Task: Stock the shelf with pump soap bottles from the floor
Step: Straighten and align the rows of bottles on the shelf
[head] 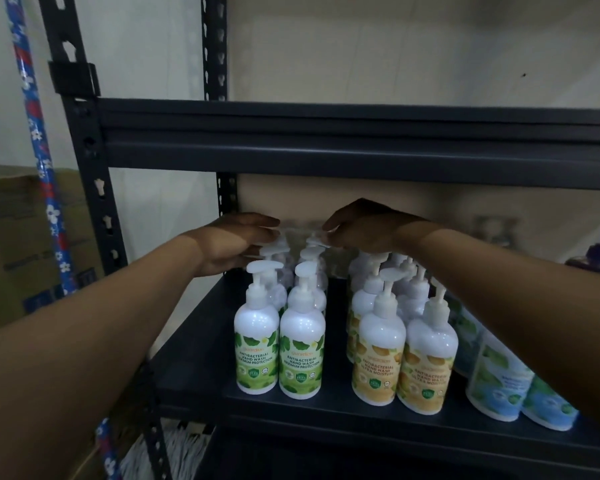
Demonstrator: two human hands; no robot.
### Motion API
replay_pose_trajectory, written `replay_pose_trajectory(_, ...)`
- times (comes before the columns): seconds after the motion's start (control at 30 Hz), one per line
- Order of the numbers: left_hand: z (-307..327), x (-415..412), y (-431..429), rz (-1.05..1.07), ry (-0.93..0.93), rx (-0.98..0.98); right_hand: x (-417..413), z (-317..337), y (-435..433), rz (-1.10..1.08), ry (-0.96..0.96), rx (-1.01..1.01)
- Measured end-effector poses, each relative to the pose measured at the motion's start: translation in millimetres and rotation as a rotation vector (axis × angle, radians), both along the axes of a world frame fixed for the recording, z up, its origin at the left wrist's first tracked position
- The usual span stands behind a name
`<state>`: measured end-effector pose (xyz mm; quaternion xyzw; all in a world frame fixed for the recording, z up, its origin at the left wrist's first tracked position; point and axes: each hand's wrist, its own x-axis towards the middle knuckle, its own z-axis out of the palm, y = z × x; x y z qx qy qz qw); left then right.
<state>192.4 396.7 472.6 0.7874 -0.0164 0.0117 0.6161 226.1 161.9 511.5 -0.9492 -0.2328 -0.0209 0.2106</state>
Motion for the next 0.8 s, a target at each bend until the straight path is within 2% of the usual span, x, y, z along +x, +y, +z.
replay_pose_trajectory(0.2, -7, 7, 1, 0.016, 0.021, -0.001, 3, -7, 8, 0.009, -0.007, -0.117)
replay_pose_trajectory(0.5, 3, 6, -17, 0.080, -0.005, 0.197, 15, -12, 10, -0.010, 0.067, -0.015)
replay_pose_trajectory(0.8, 4, 2, -24, 0.149, -0.012, 0.254, 10, -14, 8, -0.029, 0.037, -0.026)
